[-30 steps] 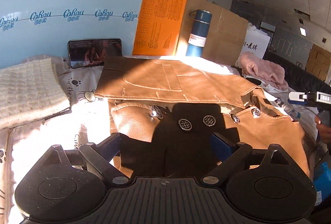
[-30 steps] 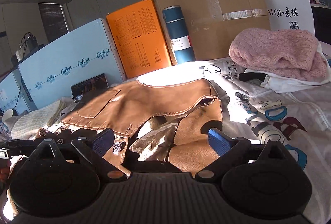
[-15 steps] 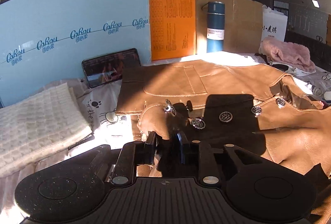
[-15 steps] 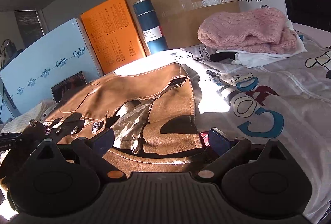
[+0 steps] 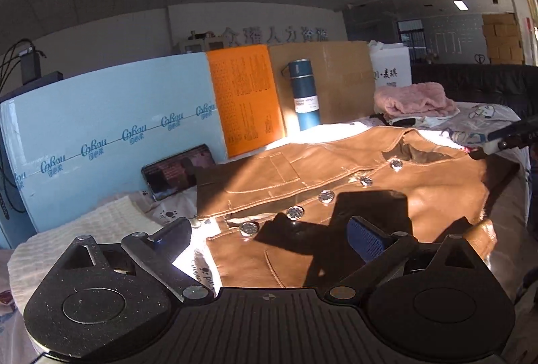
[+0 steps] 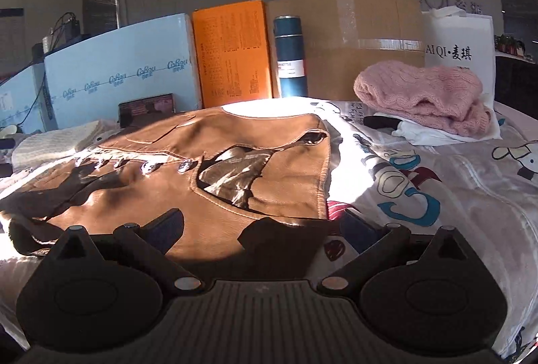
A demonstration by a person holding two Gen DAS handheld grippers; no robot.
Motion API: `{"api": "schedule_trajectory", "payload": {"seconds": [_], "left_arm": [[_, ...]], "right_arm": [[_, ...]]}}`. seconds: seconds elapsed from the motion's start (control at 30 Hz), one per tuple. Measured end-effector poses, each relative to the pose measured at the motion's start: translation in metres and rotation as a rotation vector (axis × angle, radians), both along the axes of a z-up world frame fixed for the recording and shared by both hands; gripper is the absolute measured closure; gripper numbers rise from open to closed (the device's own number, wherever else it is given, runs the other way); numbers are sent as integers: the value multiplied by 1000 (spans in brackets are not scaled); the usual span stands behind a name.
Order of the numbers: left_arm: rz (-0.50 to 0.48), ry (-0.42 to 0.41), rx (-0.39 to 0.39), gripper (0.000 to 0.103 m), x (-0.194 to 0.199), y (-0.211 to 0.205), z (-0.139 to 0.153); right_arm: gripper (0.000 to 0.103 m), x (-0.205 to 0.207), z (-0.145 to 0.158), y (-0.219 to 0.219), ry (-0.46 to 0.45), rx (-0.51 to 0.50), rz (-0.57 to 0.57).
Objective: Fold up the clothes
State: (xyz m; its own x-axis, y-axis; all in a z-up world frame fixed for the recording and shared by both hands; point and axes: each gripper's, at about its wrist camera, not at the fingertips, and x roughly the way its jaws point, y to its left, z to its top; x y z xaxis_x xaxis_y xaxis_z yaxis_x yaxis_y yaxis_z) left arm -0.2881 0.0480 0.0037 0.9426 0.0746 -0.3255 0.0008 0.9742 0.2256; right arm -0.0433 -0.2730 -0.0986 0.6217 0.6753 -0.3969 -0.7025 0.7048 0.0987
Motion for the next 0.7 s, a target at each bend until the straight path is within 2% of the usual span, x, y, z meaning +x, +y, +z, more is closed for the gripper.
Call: {"api": "schedule_trajectory", "payload": {"seconds": [0.1,0.23,0.3,0.4,0.7], "left_arm": [[-148,29,35,2,-18,-21,-2],[-215,107,100,1,-28,-42,-11],[-178,173,175,1,-22,-50,-20],[-114,235,256,1,-13,-52,-34],[11,185,281,1,10,-30,-35]], "right_arm": [[2,-17,0,16,-21,-65,154],[2,-39,-4,36,-61,-159,336],[2,-44,-7,46,-81,-213,380],[1,-43,-7,55,-112,-266,384],[0,-31,0,65,-228,-393,367]]}}
